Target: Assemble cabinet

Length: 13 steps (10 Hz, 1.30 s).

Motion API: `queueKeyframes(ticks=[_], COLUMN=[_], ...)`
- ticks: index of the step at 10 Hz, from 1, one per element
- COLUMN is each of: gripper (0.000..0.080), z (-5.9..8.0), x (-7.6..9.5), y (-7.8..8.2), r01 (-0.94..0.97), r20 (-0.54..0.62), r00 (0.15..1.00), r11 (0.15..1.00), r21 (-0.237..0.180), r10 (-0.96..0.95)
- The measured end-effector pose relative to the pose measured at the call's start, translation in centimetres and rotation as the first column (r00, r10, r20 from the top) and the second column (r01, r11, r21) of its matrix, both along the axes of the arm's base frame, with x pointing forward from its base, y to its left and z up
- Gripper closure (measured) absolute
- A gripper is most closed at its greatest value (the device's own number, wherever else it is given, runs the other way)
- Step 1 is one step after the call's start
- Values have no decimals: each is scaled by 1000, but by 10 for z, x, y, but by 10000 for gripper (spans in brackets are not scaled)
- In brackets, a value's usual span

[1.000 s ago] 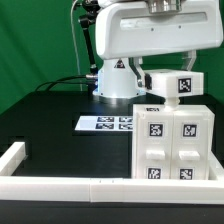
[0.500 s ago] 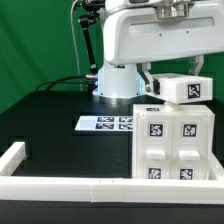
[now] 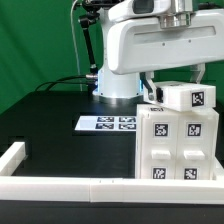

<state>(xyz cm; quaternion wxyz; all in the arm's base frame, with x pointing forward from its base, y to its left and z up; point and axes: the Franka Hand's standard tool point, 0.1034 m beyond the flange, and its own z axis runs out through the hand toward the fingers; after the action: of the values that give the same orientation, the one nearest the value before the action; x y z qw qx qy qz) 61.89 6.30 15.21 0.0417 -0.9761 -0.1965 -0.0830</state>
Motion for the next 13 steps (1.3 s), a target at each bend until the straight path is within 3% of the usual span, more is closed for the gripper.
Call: queueKeyframes(ticks=[8,10,13], gripper=[243,243,242], z=[0,0,0], x=[0,-2,-4], y=[0,2,8], r01=[43,231,515], r20=[-2,-12,-36], r00=[999,973,857], r11=[999,972,850], r21=[8,39,111], r10=[-43,-231,-514])
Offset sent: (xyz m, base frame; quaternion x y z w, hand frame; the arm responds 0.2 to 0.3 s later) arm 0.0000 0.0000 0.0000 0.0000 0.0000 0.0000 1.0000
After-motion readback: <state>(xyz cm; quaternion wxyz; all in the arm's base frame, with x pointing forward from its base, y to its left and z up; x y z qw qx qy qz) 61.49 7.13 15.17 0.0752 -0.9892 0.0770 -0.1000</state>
